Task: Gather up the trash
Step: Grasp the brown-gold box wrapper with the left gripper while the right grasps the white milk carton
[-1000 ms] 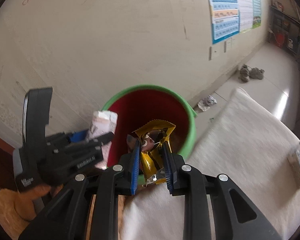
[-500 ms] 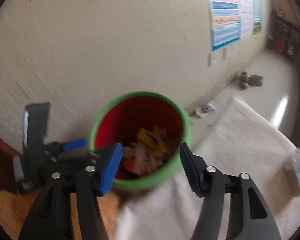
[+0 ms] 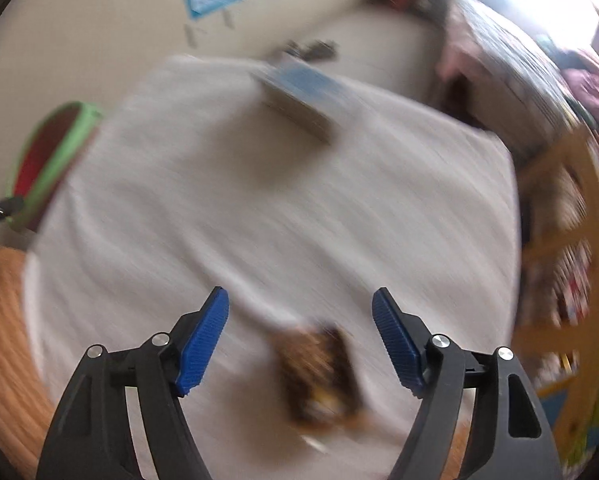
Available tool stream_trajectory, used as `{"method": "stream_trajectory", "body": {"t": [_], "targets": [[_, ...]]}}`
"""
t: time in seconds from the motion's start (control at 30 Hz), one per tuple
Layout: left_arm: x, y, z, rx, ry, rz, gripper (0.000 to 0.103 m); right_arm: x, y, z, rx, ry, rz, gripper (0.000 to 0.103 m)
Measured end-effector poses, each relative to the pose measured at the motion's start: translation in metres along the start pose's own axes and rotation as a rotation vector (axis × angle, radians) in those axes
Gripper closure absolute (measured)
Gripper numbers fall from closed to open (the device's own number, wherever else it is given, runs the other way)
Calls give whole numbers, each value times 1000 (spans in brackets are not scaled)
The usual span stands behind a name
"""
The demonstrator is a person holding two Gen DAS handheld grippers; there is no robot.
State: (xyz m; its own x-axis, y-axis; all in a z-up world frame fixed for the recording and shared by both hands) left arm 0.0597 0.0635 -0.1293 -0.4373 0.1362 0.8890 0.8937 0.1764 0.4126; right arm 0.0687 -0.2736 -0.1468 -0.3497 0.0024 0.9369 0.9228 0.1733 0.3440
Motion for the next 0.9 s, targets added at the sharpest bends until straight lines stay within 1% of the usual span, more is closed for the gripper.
{"method": "stream_trajectory", "body": {"t": [0.1, 0.13, 0.17, 0.2, 0.27, 0.3, 0.33, 0.43, 0.53, 0.6, 0.67, 0.7, 0.8, 0.83, 0.9], "targets": [[-12, -13, -55, -86, -92, 67, 33, 0, -23, -34, -104, 0, -6, 31], [-18, -20, -85, -137, -137, 101, 33, 1, -27, -44, -147, -1, -16, 31], [-21, -23, -101, -163, -162, 120, 33, 3, -32, -58, -208, -3, -36, 31], [-25, -29, -127, -200, -202, 150, 33, 5, -32, -64, -245, -8, -49, 31], [-33, -37, -166, -253, -248, 194, 28, 10, -35, -79, -313, -23, -78, 31], [-36, -41, -181, -272, -262, 208, 27, 14, -37, -87, -344, -31, -96, 31], [-41, -47, -205, -305, -277, 229, 26, 17, -39, -93, -362, -40, -107, 31], [-54, -57, -247, -355, -274, 259, 24, 24, -37, -106, -381, -78, -137, 30], [-69, -64, -276, -368, -275, 297, 23, 29, -37, -111, -363, -119, -166, 28], [-80, -67, -289, -388, -243, 311, 22, 28, -40, -118, -380, -111, -178, 25], [-89, -70, -296, -393, -206, 336, 22, 27, -42, -122, -397, -95, -180, 25], [-94, -73, -297, -384, -199, 357, 22, 27, -42, -124, -404, -90, -181, 25], [-103, -79, -297, -364, -208, 405, 22, 27, -42, -123, -407, -76, -183, 25], [-101, -79, -293, -364, -218, 390, 23, 27, -41, -122, -403, -73, -184, 25], [-99, -78, -288, -359, -249, 399, 35, 25, -37, -118, -394, -62, -184, 25]]}}
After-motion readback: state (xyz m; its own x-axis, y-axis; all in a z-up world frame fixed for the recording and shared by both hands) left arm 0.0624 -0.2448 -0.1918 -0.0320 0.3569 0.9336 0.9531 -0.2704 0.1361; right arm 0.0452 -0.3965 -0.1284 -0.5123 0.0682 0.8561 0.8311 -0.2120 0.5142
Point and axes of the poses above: each gripper's, at about its wrist camera, not at the fingertips, and x roughly against the way its jaws point, z to its left, y to its top, the point moved 1 cm from there along -x, roughly the way its jaws point, and after that the axes turned 3 degrees about -y, right-handed, at the moved point
